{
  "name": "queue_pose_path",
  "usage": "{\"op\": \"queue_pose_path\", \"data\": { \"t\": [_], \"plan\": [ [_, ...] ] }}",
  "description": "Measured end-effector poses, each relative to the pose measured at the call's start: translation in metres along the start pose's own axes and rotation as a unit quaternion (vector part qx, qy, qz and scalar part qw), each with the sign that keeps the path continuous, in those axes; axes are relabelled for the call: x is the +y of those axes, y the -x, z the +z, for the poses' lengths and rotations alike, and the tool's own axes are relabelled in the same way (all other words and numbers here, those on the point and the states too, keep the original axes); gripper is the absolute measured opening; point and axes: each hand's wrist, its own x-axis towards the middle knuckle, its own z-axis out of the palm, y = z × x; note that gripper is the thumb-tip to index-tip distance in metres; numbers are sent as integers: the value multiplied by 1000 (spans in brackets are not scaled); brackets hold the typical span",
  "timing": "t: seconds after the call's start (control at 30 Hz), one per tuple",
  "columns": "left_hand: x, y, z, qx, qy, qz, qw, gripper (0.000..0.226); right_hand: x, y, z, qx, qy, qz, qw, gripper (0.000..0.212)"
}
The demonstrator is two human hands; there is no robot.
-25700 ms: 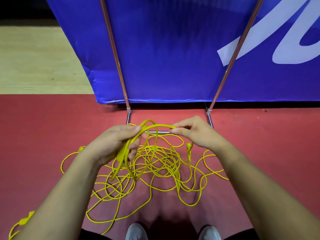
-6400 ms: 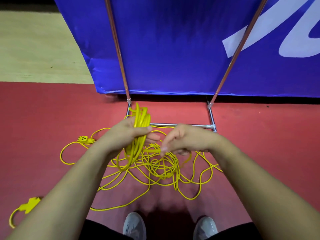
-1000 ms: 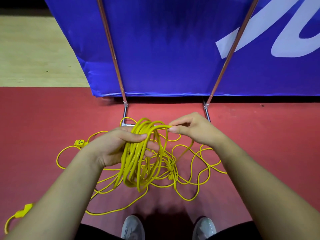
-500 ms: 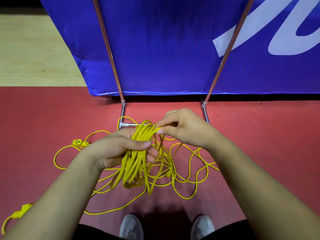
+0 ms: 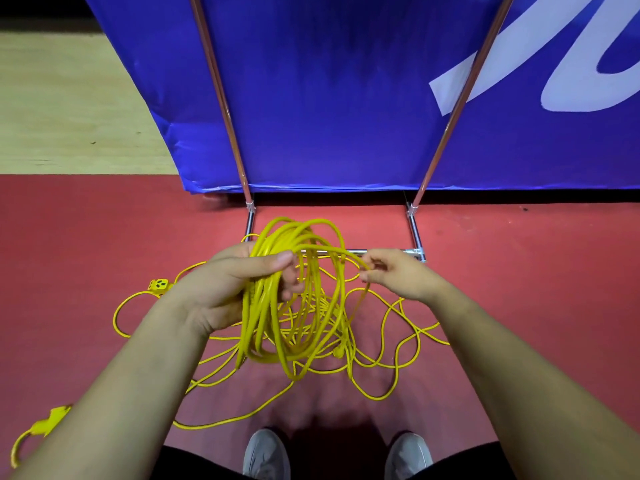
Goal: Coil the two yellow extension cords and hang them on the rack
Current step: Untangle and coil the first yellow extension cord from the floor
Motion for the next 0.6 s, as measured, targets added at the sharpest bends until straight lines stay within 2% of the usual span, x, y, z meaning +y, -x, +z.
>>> {"op": "queue_pose_path", "data": {
  "t": [0.13,0.2,0.27,0.3,0.37,0.4,0.43,0.47,0.53,0.57,0.6],
  "plan": [
    [6,2,-5,29,34,39,998,50,30,3,22,-46,-54,82,994,26],
    [9,0,-7,46,48,56,996,54,26,1,26,-17,-93,107,990,23],
    [12,-5,-10,58,79,81,992,60,6,-2,18,55,-206,112,970,16],
    [13,-7,-12,59,96,95,989,61,-9,-4,10,105,-274,95,951,14],
    [16,-10,-18,62,121,114,984,61,-46,-4,-11,183,-424,15,887,8],
    [16,-10,-20,64,114,118,984,60,-63,-3,-21,195,-494,-30,847,8],
    [17,-10,-23,69,94,119,986,60,-76,-1,-28,195,-522,-59,828,9],
    [17,-9,-25,77,69,119,988,60,-84,2,-31,199,-490,-69,846,11],
    [17,-6,-26,99,23,106,989,61,-85,7,-25,211,-261,-57,940,13],
    [17,-4,-26,107,8,97,989,57,-80,9,-18,198,-137,-57,969,17],
    [17,-1,-26,115,4,91,989,48,-74,9,-11,173,-40,-60,982,21]
  ]
}}
